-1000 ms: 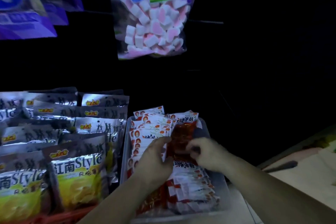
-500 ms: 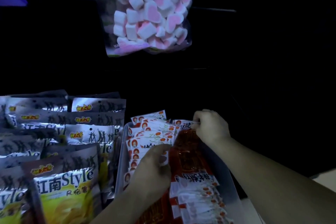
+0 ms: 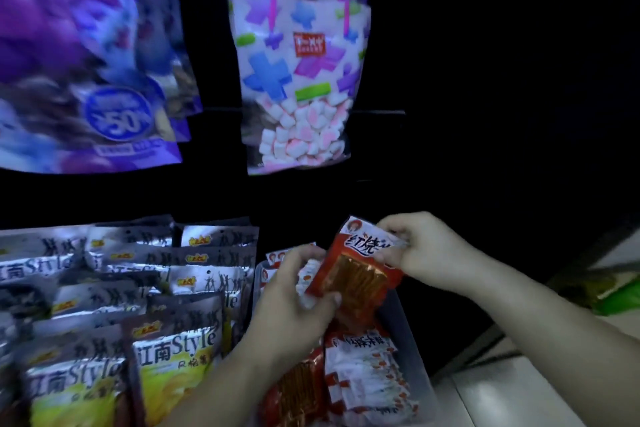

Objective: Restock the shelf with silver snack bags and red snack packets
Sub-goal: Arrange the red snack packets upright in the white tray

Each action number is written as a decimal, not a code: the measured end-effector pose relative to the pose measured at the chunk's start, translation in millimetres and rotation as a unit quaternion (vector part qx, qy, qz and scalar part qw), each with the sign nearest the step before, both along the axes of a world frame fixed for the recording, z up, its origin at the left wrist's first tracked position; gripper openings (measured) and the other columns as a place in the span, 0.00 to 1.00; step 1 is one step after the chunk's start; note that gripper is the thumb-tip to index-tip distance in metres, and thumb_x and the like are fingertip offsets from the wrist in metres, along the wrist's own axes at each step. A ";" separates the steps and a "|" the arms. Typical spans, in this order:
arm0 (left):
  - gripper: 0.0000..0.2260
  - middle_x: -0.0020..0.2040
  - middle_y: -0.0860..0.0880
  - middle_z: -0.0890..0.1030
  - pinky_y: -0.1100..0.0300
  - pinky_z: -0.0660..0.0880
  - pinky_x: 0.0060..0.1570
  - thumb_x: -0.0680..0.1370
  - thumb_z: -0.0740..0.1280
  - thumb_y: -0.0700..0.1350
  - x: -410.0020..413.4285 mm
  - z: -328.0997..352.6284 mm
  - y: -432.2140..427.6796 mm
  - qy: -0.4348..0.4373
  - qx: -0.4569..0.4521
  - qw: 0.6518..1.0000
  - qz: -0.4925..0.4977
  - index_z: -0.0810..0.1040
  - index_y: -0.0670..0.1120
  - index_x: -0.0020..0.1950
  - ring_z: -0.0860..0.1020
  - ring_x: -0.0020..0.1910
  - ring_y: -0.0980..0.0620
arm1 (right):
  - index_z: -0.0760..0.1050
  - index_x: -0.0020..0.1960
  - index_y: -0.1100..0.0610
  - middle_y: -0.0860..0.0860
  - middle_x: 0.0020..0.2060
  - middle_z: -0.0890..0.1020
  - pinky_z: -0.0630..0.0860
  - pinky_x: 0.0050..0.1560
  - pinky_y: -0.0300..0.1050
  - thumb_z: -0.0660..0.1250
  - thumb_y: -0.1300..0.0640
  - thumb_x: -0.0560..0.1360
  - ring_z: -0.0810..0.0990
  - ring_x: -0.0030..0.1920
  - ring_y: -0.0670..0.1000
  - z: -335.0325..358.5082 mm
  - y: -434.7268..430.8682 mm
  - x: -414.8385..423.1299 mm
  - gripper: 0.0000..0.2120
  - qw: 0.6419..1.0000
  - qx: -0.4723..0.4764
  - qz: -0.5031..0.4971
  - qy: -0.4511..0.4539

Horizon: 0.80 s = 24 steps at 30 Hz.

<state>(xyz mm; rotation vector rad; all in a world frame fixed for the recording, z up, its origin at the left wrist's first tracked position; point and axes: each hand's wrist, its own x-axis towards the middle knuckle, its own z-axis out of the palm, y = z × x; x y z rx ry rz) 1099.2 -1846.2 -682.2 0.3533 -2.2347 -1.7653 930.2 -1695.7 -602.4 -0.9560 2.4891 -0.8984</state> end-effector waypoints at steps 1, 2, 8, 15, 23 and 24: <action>0.18 0.56 0.69 0.80 0.72 0.77 0.47 0.80 0.70 0.37 9.5 15.6 2.3 0.013 0.033 0.999 -0.012 0.70 0.54 0.63 0.81 0.52 0.67 | 0.82 0.47 0.53 0.53 0.41 0.87 0.84 0.48 0.56 0.76 0.64 0.74 0.87 0.44 0.54 19.9 3.8 15.1 0.07 0.999 -0.021 0.016 -0.044; 0.16 0.57 0.61 0.83 0.65 0.81 0.47 0.79 0.70 0.35 20.6 28.3 5.4 0.017 0.075 0.997 -0.009 0.70 0.50 0.61 0.82 0.54 0.61 | 0.82 0.49 0.54 0.55 0.42 0.88 0.83 0.48 0.54 0.76 0.65 0.74 0.87 0.45 0.55 34.6 9.1 29.5 0.08 0.996 -0.036 0.019 -0.078; 0.27 0.57 0.46 0.85 0.44 0.84 0.47 0.79 0.70 0.33 75.3 81.6 30.0 0.065 0.173 0.982 0.037 0.70 0.61 0.69 0.85 0.52 0.44 | 0.70 0.73 0.40 0.51 0.59 0.81 0.82 0.58 0.56 0.79 0.54 0.72 0.84 0.56 0.52 57.3 26.2 113.6 0.34 0.945 -0.258 -0.169 -0.111; 0.35 0.74 0.54 0.74 0.42 0.71 0.71 0.78 0.74 0.42 108.9 87.7 46.1 0.067 0.176 0.977 0.101 0.64 0.75 0.72 0.71 0.75 0.49 | 0.56 0.80 0.36 0.51 0.57 0.85 0.81 0.62 0.57 0.73 0.63 0.78 0.84 0.59 0.49 30.7 25.9 200.2 0.41 0.910 -0.329 -0.183 -0.173; 0.40 0.61 0.55 0.82 0.50 0.83 0.42 0.78 0.72 0.33 121.8 66.3 42.6 0.015 0.193 0.981 0.020 0.60 0.64 0.78 0.84 0.55 0.51 | 0.65 0.75 0.40 0.48 0.53 0.87 0.83 0.38 0.49 0.70 0.66 0.79 0.87 0.51 0.53 23.8 36.4 180.5 0.33 0.927 -0.301 -0.132 -0.180; 0.39 0.56 0.55 0.83 0.47 0.83 0.42 0.78 0.71 0.32 120.3 66.5 41.4 0.017 0.190 0.981 0.041 0.61 0.64 0.78 0.84 0.51 0.51 | 0.65 0.76 0.38 0.48 0.55 0.86 0.82 0.33 0.49 0.70 0.67 0.78 0.87 0.50 0.54 21.4 36.2 177.3 0.35 0.933 -0.283 -0.123 -0.185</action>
